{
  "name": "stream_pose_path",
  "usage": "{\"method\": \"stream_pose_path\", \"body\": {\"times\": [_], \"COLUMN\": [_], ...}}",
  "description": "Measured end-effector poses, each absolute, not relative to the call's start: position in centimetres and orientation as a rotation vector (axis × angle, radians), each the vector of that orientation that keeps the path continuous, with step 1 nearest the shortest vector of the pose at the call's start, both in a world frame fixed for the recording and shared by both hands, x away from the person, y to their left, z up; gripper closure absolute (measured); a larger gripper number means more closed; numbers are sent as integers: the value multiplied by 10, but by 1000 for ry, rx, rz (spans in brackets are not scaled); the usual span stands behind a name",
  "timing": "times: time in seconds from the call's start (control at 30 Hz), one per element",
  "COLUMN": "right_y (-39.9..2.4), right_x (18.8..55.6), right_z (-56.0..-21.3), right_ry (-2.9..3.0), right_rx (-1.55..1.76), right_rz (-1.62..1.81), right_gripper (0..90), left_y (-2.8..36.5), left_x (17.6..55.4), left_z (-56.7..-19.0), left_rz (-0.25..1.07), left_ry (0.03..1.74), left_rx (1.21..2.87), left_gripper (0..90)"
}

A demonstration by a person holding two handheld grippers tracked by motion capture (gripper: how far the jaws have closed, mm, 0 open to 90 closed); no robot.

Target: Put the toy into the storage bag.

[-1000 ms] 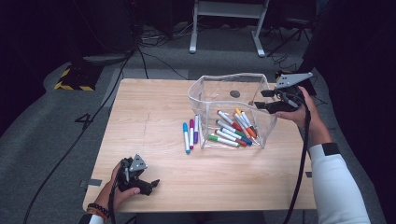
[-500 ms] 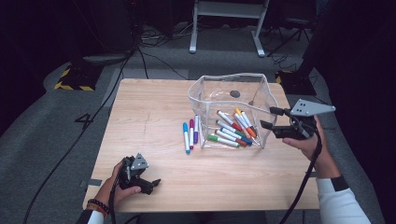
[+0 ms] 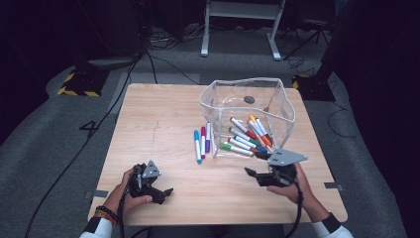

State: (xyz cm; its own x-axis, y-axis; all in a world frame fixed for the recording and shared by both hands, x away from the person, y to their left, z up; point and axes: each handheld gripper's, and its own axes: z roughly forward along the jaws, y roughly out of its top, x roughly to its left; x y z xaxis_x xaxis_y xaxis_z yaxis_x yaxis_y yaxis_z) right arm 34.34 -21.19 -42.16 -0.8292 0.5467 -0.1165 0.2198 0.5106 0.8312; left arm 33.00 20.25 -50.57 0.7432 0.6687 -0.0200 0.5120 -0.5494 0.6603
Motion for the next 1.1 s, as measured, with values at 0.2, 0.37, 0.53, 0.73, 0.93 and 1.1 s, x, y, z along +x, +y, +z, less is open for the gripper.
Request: {"method": "stream_pose_path", "body": {"times": [0.2,0.37,0.53,0.73,0.93,1.1], "right_y": [-151,-100,-64,-48,-39,-32], "right_x": [345,355,367,389,402,410], "right_z": [-444,-460,-469,-480,-489,-496], "right_ry": [2470,2532,2502,2448,2444,2444], "right_rx": [549,458,453,591,665,707], "right_rz": [1217,1187,1148,1114,1087,1058], "right_gripper": [347,355,352,354,392,386], "left_y": [202,203,208,213,216,216], "left_x": [328,322,312,303,300,300], "left_z": [-506,-506,-506,-506,-506,-506], "left_rz": [317,322,322,324,325,325], "left_ry": [893,908,906,912,916,915], "left_rx": [2273,2268,2269,2265,2264,2264], "left_gripper": [5,5,6,6,6,6]}}
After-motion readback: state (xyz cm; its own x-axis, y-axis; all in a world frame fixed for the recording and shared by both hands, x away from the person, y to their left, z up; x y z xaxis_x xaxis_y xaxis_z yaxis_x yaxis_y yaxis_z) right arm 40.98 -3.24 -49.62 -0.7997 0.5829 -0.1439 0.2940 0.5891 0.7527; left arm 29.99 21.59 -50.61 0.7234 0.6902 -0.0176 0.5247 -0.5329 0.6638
